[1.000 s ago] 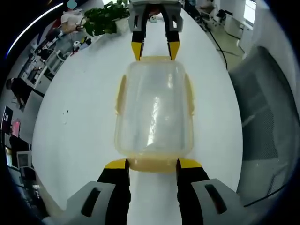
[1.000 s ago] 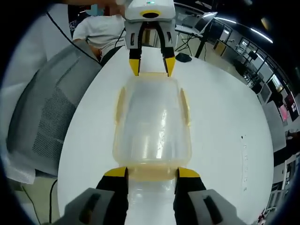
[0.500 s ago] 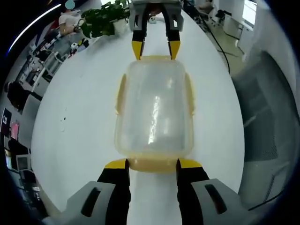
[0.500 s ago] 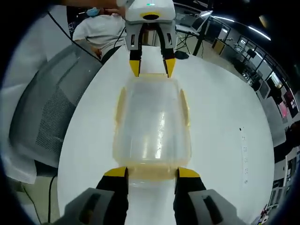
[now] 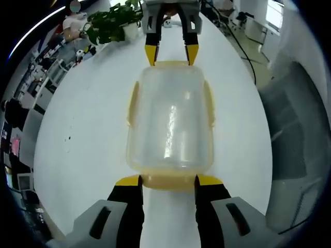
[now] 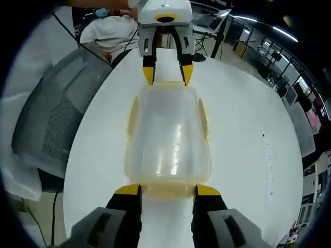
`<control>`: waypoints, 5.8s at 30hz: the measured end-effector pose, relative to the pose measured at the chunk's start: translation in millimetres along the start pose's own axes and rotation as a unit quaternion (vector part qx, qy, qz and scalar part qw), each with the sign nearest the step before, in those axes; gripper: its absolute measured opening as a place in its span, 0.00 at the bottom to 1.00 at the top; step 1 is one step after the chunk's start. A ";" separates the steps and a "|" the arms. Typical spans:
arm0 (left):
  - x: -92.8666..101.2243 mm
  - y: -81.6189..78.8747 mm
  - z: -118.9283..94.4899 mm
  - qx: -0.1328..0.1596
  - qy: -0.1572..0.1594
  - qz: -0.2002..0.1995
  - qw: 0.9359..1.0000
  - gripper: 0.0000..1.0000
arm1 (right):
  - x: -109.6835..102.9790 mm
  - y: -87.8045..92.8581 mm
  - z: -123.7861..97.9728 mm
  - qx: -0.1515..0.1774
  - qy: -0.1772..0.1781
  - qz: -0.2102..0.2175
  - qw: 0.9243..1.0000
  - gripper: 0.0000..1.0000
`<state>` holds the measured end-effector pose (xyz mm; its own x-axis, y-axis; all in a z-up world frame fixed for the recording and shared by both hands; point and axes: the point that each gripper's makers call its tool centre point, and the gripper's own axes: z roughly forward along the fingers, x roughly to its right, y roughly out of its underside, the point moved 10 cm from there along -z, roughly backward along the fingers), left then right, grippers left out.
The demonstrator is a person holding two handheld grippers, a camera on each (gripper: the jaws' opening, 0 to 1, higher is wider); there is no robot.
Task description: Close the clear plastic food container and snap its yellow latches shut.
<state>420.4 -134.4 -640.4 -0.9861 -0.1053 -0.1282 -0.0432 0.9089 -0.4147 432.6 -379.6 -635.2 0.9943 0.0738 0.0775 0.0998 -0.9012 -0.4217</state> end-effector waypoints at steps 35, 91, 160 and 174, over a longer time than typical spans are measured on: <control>-6.5 -1.4 12.3 0.008 0.023 -0.007 1.000 0.36 | 4.2 16.0 13.3 0.000 -0.012 0.017 1.000 0.36; 8.4 7.6 -16.0 0.088 -0.026 -0.243 0.966 0.42 | -6.8 10.9 -9.8 0.110 0.017 0.266 0.957 0.55; 13.1 -3.6 21.4 0.112 -0.034 -0.546 0.829 0.29 | -10.7 7.3 31.8 0.136 0.055 0.580 0.801 0.36; 14.1 -2.5 20.0 0.114 -0.027 -0.547 0.829 0.31 | -13.9 8.0 31.3 0.151 0.064 0.585 0.794 0.39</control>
<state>409.8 -146.2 -659.2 -0.3672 -0.8396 0.4002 -0.8696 0.1572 -0.4681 420.8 -374.5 -667.9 0.4030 -0.8004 -0.4438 -0.8653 -0.1753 -0.4697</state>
